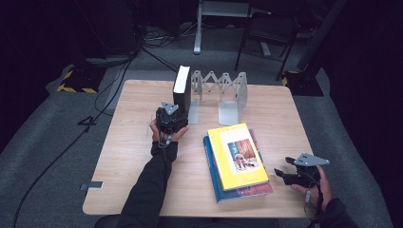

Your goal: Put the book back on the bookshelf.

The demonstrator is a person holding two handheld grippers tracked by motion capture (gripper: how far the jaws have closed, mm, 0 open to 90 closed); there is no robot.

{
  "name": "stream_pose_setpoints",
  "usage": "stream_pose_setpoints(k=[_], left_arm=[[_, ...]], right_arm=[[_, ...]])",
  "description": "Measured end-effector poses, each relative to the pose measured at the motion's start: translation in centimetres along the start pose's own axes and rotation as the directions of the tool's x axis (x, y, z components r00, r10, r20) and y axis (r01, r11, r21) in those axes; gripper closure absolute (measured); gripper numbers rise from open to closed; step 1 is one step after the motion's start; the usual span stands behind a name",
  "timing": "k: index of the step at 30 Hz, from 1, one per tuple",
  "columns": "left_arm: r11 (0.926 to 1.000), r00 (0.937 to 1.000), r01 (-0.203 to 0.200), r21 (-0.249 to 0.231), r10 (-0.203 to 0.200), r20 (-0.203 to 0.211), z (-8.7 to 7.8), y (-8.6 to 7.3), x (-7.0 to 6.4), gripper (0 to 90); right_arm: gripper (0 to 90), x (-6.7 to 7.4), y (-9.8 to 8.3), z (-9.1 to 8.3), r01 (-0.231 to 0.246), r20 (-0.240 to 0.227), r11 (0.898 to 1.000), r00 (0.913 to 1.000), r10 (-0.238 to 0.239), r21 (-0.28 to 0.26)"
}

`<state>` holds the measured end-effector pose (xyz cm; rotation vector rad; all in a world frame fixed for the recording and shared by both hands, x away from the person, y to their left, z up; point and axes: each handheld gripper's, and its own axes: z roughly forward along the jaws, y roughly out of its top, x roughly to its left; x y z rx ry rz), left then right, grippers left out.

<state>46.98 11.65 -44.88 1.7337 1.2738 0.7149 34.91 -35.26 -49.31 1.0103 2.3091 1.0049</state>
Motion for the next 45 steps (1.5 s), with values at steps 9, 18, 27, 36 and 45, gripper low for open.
stream_pose_setpoints(k=[9,18,27,36,45], left_arm=[[0.9999,0.9998,0.017,-0.002,-0.017,-0.009,0.3,-1.2,-0.5,49.6],[0.9996,0.9973,0.029,0.008,-0.028,-0.068,1.6,-0.3,-1.1,50.4],[0.9985,0.9949,0.053,0.011,-0.052,-0.086,2.6,0.2,-1.1,49.7],[0.9987,0.9979,0.040,0.032,-0.038,-0.052,1.9,-0.3,-0.9,48.5],[0.9922,0.9949,-0.082,0.094,0.076,0.066,-0.3,-2.1,-0.6,37.7]], right_arm=[[30.4,0.3,0.0,0.1,0.013,-0.002,1.000,0.9999,-0.013,0.004],[30.4,0.2,-0.1,0.3,0.011,-0.014,1.000,0.9999,-0.010,0.014],[30.3,0.1,-0.2,0.3,0.009,-0.014,1.000,0.9999,-0.009,0.019],[30.3,0.1,-0.1,0.2,0.004,-0.014,1.000,0.9999,-0.004,0.011],[30.4,0.2,0.4,-0.6,0.011,-0.011,1.000,0.9999,-0.011,-0.023]])
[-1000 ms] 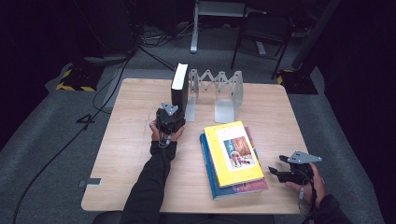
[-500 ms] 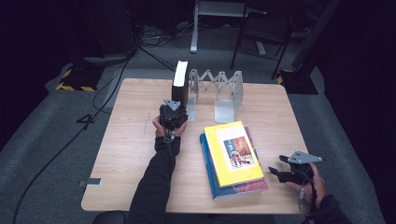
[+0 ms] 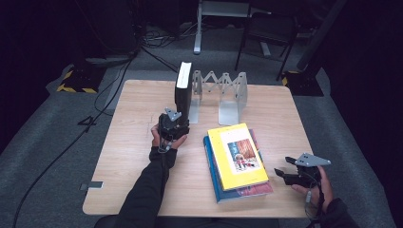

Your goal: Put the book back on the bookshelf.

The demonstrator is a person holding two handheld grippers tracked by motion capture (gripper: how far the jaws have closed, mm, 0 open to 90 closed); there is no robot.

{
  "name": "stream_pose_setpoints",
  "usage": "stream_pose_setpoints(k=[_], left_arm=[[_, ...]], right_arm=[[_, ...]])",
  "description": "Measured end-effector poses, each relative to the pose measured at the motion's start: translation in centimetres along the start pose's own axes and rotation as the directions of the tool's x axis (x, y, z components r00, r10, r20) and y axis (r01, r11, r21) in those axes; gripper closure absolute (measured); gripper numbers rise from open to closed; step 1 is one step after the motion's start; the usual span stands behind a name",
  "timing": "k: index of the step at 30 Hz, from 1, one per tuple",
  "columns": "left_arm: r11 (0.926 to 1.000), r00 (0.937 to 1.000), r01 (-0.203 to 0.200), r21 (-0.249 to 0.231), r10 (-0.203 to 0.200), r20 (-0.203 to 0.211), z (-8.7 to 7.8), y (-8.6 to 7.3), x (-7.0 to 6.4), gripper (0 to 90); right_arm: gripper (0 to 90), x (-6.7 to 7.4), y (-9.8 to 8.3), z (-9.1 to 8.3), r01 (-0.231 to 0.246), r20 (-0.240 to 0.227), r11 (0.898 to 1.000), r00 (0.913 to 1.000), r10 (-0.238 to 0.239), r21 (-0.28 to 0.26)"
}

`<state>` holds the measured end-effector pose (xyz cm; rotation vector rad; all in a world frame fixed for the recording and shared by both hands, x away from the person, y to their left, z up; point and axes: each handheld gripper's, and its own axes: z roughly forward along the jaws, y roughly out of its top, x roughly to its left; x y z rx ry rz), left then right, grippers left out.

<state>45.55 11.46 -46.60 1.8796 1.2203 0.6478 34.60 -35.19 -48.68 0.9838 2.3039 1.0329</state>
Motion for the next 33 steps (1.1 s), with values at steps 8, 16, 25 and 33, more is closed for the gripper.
stream_pose_setpoints(k=[8,16,25,33], left_arm=[[0.9900,0.9852,-0.129,0.057,0.122,0.121,-1.8,-1.6,-0.7,33.4],[0.9538,0.9226,-0.293,0.069,0.263,0.283,-3.7,-3.7,-2.3,29.8],[0.9498,0.8945,-0.305,0.070,0.260,0.364,-5.6,-5.5,-2.3,27.6],[0.9270,0.8643,-0.364,0.091,0.299,0.404,-7.1,-7.5,-3.5,26.4]], right_arm=[[31.4,0.7,0.7,-0.5,0.024,-0.012,0.999,0.9996,-0.025,-0.039],[31.6,1.4,1.6,-1.4,0.037,-0.040,0.997,0.9984,-0.040,-0.072],[31.9,2.4,2.8,-2.1,0.050,-0.069,0.994,0.9960,-0.057,-0.097],[33.2,3.6,3.9,-2.7,0.065,-0.114,0.990,0.9904,-0.079,-0.122]])
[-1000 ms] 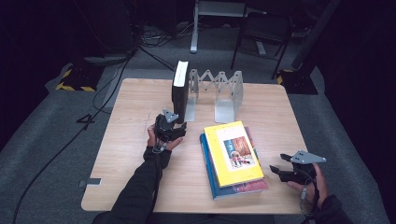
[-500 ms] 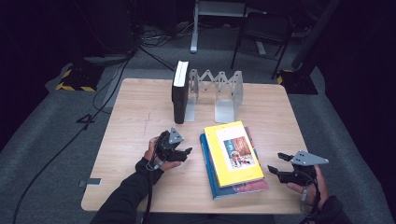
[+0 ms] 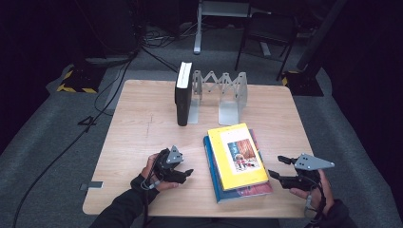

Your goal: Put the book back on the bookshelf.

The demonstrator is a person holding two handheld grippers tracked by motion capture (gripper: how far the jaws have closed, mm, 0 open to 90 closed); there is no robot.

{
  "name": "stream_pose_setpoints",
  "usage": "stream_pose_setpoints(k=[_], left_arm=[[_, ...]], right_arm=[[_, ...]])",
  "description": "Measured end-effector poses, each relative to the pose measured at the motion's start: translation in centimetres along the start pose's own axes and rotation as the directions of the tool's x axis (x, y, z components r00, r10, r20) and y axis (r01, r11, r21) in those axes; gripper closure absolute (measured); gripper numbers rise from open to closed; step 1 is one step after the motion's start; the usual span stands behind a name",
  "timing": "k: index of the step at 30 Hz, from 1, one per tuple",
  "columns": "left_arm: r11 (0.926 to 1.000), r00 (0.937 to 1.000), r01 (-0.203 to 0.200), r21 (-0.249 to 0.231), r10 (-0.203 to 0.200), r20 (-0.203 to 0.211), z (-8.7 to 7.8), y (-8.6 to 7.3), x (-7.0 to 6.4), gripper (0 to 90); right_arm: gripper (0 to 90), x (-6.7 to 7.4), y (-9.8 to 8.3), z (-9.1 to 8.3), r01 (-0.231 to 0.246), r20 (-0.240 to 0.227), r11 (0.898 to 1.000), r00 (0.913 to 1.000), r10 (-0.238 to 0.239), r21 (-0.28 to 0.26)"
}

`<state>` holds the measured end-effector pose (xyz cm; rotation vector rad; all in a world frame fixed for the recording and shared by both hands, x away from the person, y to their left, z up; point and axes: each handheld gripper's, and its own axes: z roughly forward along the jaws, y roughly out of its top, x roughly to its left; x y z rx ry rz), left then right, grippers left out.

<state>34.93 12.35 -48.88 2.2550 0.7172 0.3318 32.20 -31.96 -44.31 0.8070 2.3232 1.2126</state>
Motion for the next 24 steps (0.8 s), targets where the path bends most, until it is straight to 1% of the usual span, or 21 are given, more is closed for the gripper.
stream_pose_setpoints(k=[1,3,5,6,8,11,12,13,14,16,18,19,20,22,23,24], left_arm=[[1.0000,1.0000,0.000,0.000,0.000,0.000,0.0,0.0,0.0,26.3],[0.9999,0.9997,-0.011,0.009,0.010,0.021,-0.1,-0.3,-0.5,25.9],[0.9995,0.9994,-0.025,0.019,0.024,0.025,-0.1,-0.4,-0.9,25.8],[0.9984,0.9987,-0.048,0.028,0.048,0.019,-0.1,-0.5,-1.3,26.3],[0.9960,0.9969,-0.079,0.043,0.078,0.009,0.1,-0.6,-1.4,26.2],[0.9949,0.9965,-0.082,0.057,0.081,0.020,0.4,-0.7,-1.5,25.7],[0.9943,0.9958,-0.089,0.059,0.088,0.025,0.5,-0.8,-1.4,25.5],[0.9943,0.9958,-0.089,0.059,0.088,0.025,0.5,-0.8,-1.4,25.1],[0.9949,0.9963,-0.082,0.059,0.080,0.030,0.5,-0.8,-1.3,24.8],[0.9958,0.9962,-0.078,0.049,0.076,0.044,0.6,-0.8,-1.1,24.7],[0.9977,0.9958,-0.059,0.035,0.056,0.072,0.8,-1.0,-0.7,24.5],[0.9977,0.9958,-0.059,0.035,0.056,0.072,0.8,-1.0,-0.7,23.9],[0.9987,0.9941,-0.047,0.021,0.044,0.099,1.1,-1.1,-0.3,22.7],[0.9983,0.9934,-0.053,0.024,0.050,0.103,1.2,-1.0,-0.2,21.3],[0.9983,0.9934,-0.053,0.024,0.050,0.103,1.2,-1.0,-0.2,20.6],[0.9983,0.9936,-0.051,0.027,0.048,0.102,1.3,-0.9,-0.2,20.6]], right_arm=[[33.2,0.0,0.0,0.0,0.000,0.000,1.000,1.0000,0.000,0.000],[33.5,0.4,0.5,-0.1,0.003,-0.016,1.000,0.9999,-0.003,-0.010],[33.4,0.5,0.6,-0.2,0.000,-0.021,1.000,0.9998,-0.001,-0.012],[33.5,0.8,0.9,-0.2,0.003,-0.027,1.000,0.9996,-0.003,-0.011],[33.5,1.2,1.1,-0.2,0.014,-0.038,1.000,0.9992,-0.015,-0.010],[33.4,1.7,1.5,0.0,0.023,-0.067,1.000,0.9975,-0.023,-0.006],[33.3,1.9,1.6,0.1,0.026,-0.075,1.000,0.9968,-0.026,-0.003],[33.3,1.9,1.6,0.1,0.026,-0.075,1.000,0.9968,-0.026,-0.003],[33.1,2.2,1.6,0.5,0.029,-0.094,1.000,0.9952,-0.028,0.006],[32.4,2.3,1.7,0.9,0.027,-0.107,0.999,0.9940,-0.025,0.018],[31.0,2.3,1.7,1.3,0.018,-0.118,0.999,0.9929,-0.014,0.039],[31.0,2.3,1.7,1.3,0.018,-0.118,0.999,0.9929,-0.014,0.039],[30.6,2.2,1.6,1.8,0.008,-0.122,0.998,0.9926,-0.001,0.061],[29.1,2.1,1.5,2.2,-0.004,-0.127,0.996,0.9918,0.015,0.089],[28.9,1.9,1.4,2.4,-0.015,-0.138,0.996,0.9901,0.028,0.092],[28.9,1.9,1.4,2.4,-0.015,-0.138,0.996,0.9901,0.028,0.092]])
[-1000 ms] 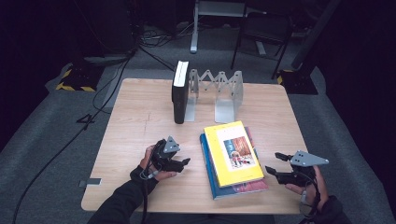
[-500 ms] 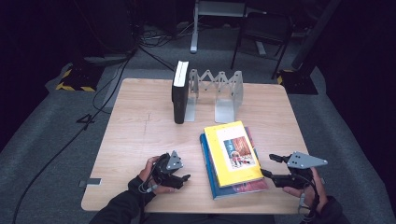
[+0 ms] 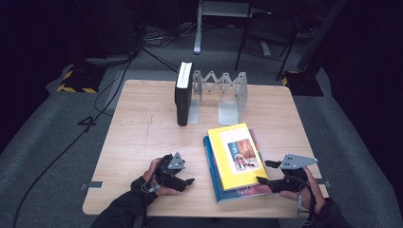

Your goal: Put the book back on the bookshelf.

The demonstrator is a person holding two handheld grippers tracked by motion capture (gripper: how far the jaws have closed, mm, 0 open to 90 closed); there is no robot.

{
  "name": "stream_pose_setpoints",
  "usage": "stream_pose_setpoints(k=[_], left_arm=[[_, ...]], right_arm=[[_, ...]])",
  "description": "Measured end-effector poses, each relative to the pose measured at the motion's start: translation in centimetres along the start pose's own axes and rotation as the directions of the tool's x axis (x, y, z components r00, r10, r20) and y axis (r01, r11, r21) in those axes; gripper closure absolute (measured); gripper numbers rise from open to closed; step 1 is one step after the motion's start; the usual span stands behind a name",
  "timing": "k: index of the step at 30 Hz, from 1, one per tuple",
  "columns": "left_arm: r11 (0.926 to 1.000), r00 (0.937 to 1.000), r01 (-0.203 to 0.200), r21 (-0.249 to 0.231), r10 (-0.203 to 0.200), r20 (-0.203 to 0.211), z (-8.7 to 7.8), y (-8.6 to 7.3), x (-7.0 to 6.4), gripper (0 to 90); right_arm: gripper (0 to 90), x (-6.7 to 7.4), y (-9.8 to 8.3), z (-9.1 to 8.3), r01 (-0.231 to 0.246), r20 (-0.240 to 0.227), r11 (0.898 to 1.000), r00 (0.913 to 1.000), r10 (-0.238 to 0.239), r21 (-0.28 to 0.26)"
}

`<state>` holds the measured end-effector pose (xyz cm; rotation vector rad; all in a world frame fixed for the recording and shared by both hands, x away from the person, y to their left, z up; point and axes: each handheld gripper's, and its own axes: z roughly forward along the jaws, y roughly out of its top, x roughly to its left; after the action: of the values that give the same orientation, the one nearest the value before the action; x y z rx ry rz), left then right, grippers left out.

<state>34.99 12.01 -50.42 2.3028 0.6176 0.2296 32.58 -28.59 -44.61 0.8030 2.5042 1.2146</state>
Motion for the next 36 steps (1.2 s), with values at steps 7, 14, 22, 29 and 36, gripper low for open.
stream_pose_setpoints(k=[7,14,22,29,36], left_arm=[[0.9999,0.9998,0.013,0.010,-0.013,-0.014,0.9,1.0,0.1,17.5],[1.0000,0.9987,-0.001,0.005,0.001,-0.051,2.2,2.9,0.4,24.0],[0.9961,0.9960,0.004,-0.089,-0.012,-0.088,3.2,6.4,2.1,27.3],[0.9892,0.9913,0.047,-0.139,-0.063,-0.116,3.5,7.7,3.9,28.2],[0.9907,0.9885,0.048,-0.127,-0.066,-0.136,3.9,7.9,4.9,30.0]], right_arm=[[25.3,-1.6,0.6,1.2,-0.074,-0.114,0.996,0.9902,0.080,0.057],[20.7,-2.1,1.8,2.0,-0.068,-0.136,0.989,0.9870,0.086,0.131],[19.1,-3.2,3.6,3.1,-0.051,-0.144,0.973,0.9860,0.085,0.223],[18.0,-3.8,4.3,3.9,-0.063,-0.132,0.971,0.9867,0.095,0.230],[18.8,-3.9,4.3,4.1,-0.035,-0.130,0.980,0.9896,0.062,0.197]])
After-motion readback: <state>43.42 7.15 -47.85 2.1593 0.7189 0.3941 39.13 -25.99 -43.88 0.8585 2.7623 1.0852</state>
